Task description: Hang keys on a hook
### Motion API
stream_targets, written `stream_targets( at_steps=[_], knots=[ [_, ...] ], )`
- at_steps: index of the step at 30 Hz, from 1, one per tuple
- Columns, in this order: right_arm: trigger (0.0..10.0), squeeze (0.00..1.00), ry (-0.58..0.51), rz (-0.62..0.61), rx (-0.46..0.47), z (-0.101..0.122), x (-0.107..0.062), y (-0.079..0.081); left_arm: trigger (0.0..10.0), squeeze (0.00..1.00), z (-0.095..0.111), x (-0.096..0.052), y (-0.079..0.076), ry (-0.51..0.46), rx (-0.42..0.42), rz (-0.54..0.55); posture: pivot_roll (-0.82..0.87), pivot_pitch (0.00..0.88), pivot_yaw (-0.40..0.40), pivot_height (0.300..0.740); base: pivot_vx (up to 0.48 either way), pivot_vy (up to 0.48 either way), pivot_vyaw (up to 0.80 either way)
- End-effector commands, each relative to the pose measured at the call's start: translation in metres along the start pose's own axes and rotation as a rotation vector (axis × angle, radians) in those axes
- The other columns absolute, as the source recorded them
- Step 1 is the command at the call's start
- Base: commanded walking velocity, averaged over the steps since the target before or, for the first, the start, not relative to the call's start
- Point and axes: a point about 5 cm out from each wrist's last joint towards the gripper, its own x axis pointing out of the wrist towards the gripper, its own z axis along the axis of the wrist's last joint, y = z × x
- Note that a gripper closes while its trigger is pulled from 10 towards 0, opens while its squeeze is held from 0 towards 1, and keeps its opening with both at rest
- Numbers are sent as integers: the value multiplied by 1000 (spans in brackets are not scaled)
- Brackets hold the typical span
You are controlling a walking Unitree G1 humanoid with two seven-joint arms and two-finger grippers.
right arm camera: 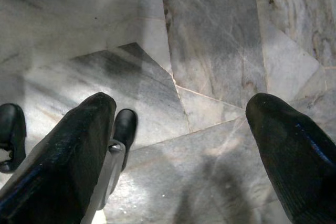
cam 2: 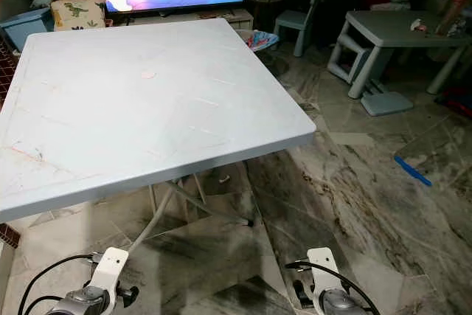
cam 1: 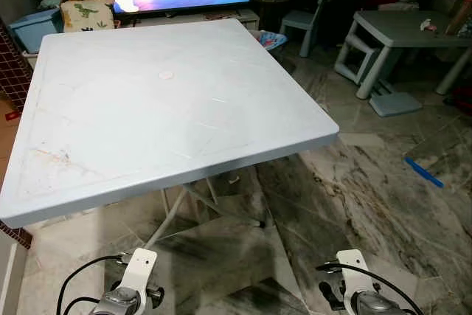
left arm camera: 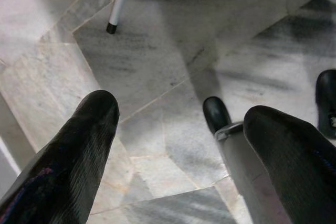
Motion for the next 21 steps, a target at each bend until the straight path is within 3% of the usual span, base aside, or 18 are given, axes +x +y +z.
stream_targets(
  at_steps=[1, 9, 16, 21],
  knots=[
    [10000, 0, 6, -6, 18, 0, 0, 0, 10000, 0, 3, 0, 3, 2, 22, 2, -37, 0, -3, 740, 0, 0, 0],
    [10000, 0, 3, 0, 40, 1, 0, 1, 10000, 0, 4, 0, 4, -7, 16, 11, -40, 0, 2, 740, 0, 0, 0],
    [10000, 0, -28, 15, 128, 4, 0, 2, 10000, 0, 9, 0, 7, -43, -5, 58, -40, 0, 12, 740, 0, 0, 0],
    [10000, 0, -22, 31, 103, 4, 0, 2, 10000, 0, 10, 0, 6, -37, 38, 37, -37, 0, 15, 740, 0, 0, 0]
  ],
)
